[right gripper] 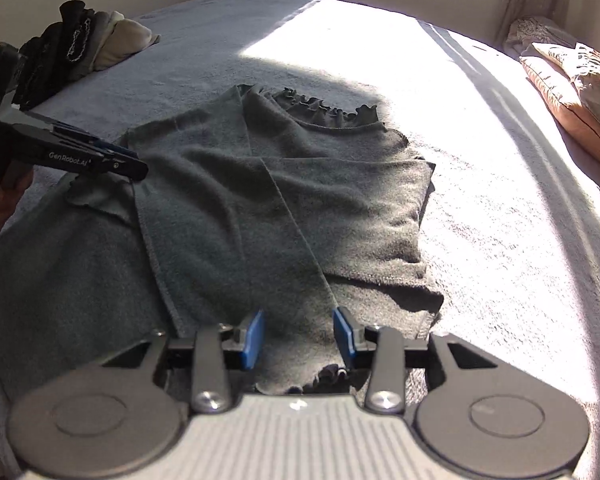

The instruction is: Fold clothes

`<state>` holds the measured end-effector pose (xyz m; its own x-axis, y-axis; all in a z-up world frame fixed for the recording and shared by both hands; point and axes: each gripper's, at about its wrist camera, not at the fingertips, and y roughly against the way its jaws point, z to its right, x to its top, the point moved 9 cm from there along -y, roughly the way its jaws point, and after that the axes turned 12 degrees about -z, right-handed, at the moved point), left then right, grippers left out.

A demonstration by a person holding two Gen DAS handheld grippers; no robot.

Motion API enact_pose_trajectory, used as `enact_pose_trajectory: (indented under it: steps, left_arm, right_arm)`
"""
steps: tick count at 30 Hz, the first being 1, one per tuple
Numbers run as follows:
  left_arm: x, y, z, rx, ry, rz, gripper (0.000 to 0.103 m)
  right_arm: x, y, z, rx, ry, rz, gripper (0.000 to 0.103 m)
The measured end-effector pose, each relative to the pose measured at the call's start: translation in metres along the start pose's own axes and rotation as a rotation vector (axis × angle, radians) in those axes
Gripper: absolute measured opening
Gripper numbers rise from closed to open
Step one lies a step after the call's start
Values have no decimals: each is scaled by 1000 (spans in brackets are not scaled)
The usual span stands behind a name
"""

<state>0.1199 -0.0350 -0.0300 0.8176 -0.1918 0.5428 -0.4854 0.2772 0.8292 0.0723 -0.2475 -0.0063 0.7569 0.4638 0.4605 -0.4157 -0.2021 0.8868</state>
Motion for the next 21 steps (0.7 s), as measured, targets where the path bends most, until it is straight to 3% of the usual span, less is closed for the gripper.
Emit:
enact_pose_trajectory:
  steps: [3, 7, 9, 10, 11, 13, 14, 15, 16, 17, 19, 20, 21]
  left_arm:
    - [-2, -2, 6, 38, -29, 8, 39]
    - [-5, 2, -2, 26, 2, 8, 39]
    - [-7, 6, -8, 32, 13, 12, 39]
    - [-9, 12, -15, 55, 19, 23, 40]
    - [-10, 17, -21, 79, 25, 34, 43]
    - [-14, 28, -35, 126, 38, 59, 60]
    - [-17, 34, -48, 151, 48, 81, 75]
    - [-20, 37, -59, 179, 53, 99, 84]
    - [-24, 34, -68, 212, 43, 107, 85]
    - [-28, 32, -77, 246, 34, 115, 86]
    - [-35, 21, -88, 241, 5, 120, 92]
    - [-37, 20, -92, 232, 24, 146, 101]
    - [-39, 21, -97, 236, 62, 156, 103]
  right_arm:
    - [37, 0, -12, 42, -46, 119, 40]
    - [73, -44, -44, 79, 25, 103, 39]
    - [73, -77, -56, 62, 56, 33, 40]
    - [73, -77, -55, 55, 53, 40, 43]
    - [73, -76, -55, 49, 49, 46, 44]
    - [68, -71, -42, 13, 10, 64, 46]
    - [63, -67, -32, -15, -22, 74, 51]
    - [58, -62, -21, -42, -55, 84, 63]
    - [53, -57, -11, -70, -87, 95, 71]
    - [48, -53, 0, -98, -120, 105, 88]
    - [38, -43, 21, -153, -185, 125, 91]
    - [32, -38, 31, -181, -217, 136, 91]
    - [26, -33, 42, -207, -251, 144, 92]
